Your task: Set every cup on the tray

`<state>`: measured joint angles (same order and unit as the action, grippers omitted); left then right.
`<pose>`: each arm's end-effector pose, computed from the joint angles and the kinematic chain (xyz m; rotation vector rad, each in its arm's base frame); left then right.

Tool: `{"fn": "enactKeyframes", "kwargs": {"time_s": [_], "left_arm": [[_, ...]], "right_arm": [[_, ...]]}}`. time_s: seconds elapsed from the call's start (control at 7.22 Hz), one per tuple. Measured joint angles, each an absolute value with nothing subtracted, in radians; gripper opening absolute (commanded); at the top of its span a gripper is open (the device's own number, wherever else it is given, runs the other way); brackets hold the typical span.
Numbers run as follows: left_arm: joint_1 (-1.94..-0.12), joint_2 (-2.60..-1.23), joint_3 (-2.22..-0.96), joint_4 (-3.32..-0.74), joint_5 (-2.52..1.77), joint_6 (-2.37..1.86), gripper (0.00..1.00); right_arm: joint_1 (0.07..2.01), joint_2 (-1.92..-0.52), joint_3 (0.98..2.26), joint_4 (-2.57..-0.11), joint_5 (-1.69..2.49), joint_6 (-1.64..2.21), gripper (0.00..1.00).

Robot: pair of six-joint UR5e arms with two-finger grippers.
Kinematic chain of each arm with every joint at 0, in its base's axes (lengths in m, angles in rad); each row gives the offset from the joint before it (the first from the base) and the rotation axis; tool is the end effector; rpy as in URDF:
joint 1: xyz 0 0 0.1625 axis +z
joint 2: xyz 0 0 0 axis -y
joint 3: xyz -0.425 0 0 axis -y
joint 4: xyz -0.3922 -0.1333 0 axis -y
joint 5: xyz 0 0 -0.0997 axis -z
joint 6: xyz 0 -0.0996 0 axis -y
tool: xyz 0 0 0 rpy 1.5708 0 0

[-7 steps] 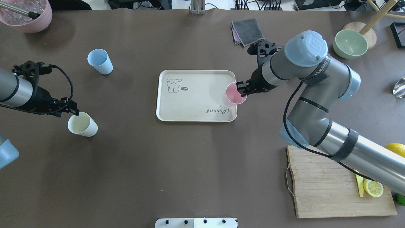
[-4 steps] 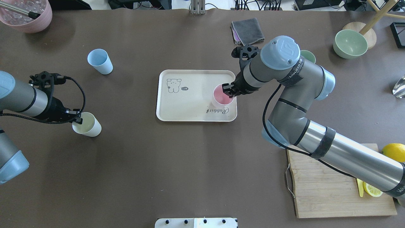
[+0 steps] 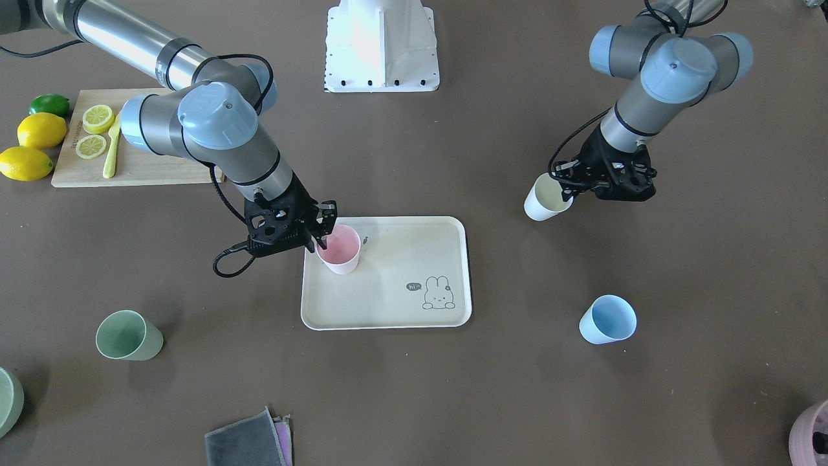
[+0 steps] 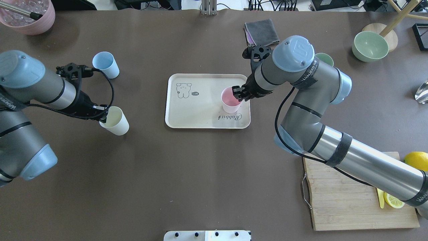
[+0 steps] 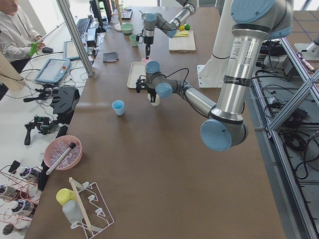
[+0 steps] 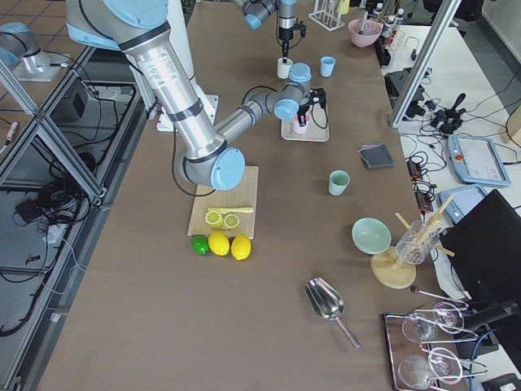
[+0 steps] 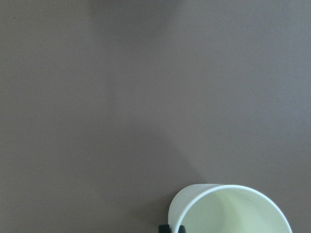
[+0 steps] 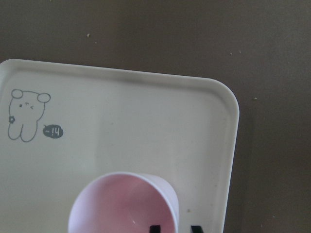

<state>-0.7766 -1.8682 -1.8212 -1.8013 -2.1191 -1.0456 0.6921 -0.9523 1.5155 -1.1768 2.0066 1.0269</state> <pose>0.3638 -0.4716 0.3551 0.0456 0.9165 -0.0202 -0.4878 -0.5229 0.2699 0.2177 -0.9984 -0.0734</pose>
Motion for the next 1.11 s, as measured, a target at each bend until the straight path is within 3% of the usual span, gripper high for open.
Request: {"fn": "enactKeyframes", "kwargs": {"time_s": [0.42,0.69,0.83,0.97,1.11], "left_arm": [[-0.771,-2.163,-1.66,-1.696,-2.117,-1.113,0.0],[-0.757,-2.281,-1.472,-1.831,-2.109,-1.195,0.0],[-0.746,-2.3,-1.412,-1.902,-2.09,-1.221,0.05],[-0.734,-2.312,-1.384,-1.934,-2.07,-1.233,0.77],[-0.729,-2.322,-1.374,-1.944,-2.06,-1.238,0.97]], "right_arm": [[0.857,-1.005,1.522,-1.182,2.161,0.951,1.0],[1.003,-1.089,1.514,-1.2,2.275,0.792,1.0],[1.042,-1.115,1.505,-1.231,2.291,0.73,1.0],[1.065,-1.128,1.478,-1.256,2.293,0.68,1.0],[1.088,-1.133,1.434,-1.264,2.291,0.644,1.0]]}}
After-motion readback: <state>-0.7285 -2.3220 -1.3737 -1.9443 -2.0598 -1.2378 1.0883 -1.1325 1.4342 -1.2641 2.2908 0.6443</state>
